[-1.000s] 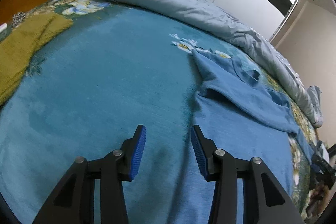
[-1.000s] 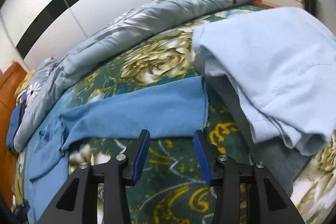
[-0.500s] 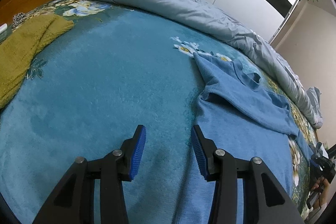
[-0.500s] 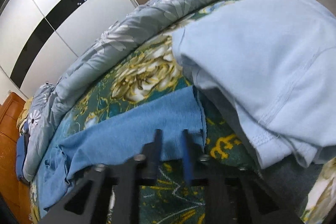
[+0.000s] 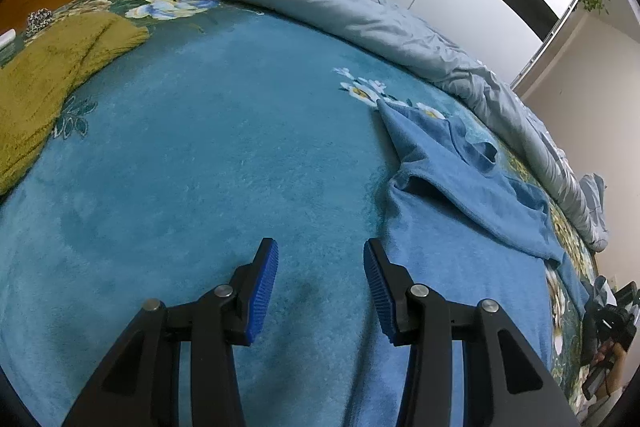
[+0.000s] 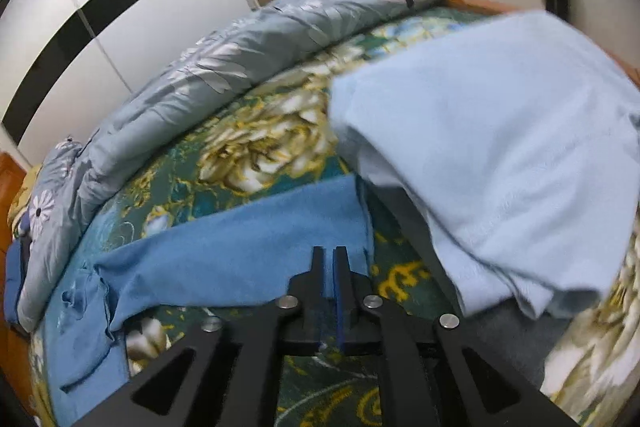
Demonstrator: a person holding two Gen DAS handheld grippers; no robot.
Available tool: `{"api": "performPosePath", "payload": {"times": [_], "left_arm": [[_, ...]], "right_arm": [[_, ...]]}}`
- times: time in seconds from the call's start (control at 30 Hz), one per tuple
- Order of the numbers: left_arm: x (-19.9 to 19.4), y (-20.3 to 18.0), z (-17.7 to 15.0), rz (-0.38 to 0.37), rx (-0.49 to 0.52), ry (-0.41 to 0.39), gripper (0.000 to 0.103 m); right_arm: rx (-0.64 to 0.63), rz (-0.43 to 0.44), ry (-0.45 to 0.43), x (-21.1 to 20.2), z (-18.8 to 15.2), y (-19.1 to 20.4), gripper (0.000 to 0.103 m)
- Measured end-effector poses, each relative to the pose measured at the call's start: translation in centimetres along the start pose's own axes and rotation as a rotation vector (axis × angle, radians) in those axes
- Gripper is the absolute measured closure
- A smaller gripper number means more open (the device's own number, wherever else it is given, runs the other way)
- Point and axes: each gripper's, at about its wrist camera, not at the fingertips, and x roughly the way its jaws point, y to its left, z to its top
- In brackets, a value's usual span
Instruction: Fold clothes
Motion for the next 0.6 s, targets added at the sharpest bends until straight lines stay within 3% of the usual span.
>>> {"api": "performPosePath", "payload": {"times": [0.03,0.07,0.37,0.43,0.53,0.6], "left_arm": [[0.0,0.0,0.0,0.0,0.001,0.0,0.057],[0.0,0.1,-0.1,0.0,0.001,0.0,0.057],[0.8,0.4,-0.7,0.007,-0.006,0.023,0.057],[0.9,0.4,-0.8,0.007,0.0,0.026,0.057],[0.9,0.4,-0.8,0.002,0.0,0.025,0.057],[0.8,0.6,-0.8,0.002,-0.003,0.025,0.057]], "right_arm": [[0.016,-0.006,0.004,0.2,-0.1,-0.3,0.073],[0.028,-0.01,0.006,0.3,-0.1,-0.6,0.067],[0.04,0.003,0.036,1.7,-0.8,-0.6,0.065],[0.052,0.008,0.033,1.8,-0.8,-0.6,0.068],[0.055,0.02,0.019,1.6,-0.6,-0.5,0.092],[0.036,0.018,0.008,1.3,-0.3,-0.1,0.094]]}}
